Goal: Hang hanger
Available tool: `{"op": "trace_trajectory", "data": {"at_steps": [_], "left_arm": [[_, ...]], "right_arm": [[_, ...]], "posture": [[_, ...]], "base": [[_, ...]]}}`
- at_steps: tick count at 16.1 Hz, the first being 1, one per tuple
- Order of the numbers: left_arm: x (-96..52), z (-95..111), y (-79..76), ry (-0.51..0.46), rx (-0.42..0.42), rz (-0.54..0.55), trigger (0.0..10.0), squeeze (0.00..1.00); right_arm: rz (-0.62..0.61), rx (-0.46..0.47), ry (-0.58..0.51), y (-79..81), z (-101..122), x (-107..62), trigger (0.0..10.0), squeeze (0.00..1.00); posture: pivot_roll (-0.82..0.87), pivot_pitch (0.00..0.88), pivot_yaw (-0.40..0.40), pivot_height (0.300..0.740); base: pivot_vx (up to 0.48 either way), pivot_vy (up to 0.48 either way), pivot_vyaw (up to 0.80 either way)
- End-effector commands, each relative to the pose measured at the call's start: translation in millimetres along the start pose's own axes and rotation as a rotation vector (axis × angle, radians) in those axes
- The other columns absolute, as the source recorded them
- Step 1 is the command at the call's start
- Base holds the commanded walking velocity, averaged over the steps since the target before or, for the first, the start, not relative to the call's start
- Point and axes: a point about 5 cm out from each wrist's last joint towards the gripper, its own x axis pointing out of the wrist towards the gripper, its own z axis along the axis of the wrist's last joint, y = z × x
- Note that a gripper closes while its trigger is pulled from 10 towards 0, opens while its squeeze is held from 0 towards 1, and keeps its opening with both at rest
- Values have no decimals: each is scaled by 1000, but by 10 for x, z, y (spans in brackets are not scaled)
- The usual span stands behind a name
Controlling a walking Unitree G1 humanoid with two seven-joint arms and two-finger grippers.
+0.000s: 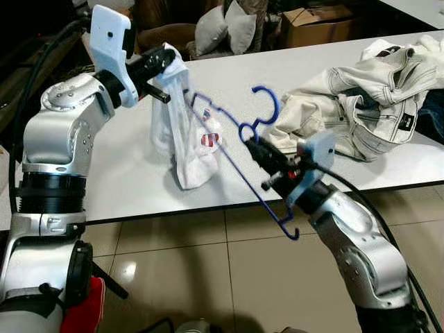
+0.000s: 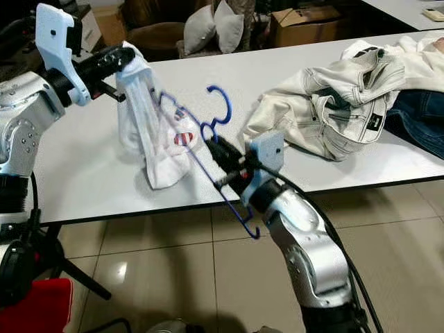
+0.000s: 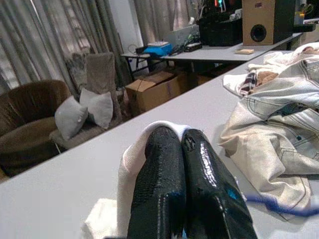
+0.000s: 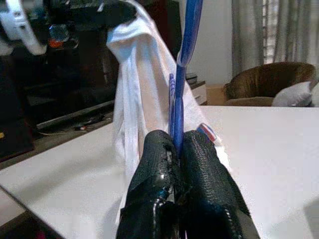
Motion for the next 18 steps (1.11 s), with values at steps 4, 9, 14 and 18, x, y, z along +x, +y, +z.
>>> {"op": "trace_trajectory", "data": {"at_steps": [4, 9, 14, 18], "left_arm": [[-11, 164, -71, -39, -30, -9, 0, 0], [20, 202, -126, -42, -44, -13, 0, 0], [-23, 453, -216, -106, -55, -47, 0, 0], [-100, 576, -129, -123, -27, -1, 0, 0]], "right_arm": [[-16, -25, 135, -14, -171, 150, 10000, 0], [76, -28, 183, 71, -235, 261, 10000, 0], [40, 58, 417, 38, -537, 230, 10000, 0], [-35, 64, 499, -53, -643, 173, 10000, 0]], "posture": [[-114, 0, 123, 740], [-108, 0, 115, 740], [-100, 0, 103, 740], [-93, 0, 94, 740]], "base": [[0, 0, 0], [0, 0, 0], [0, 0, 0], [0, 0, 0]]}}
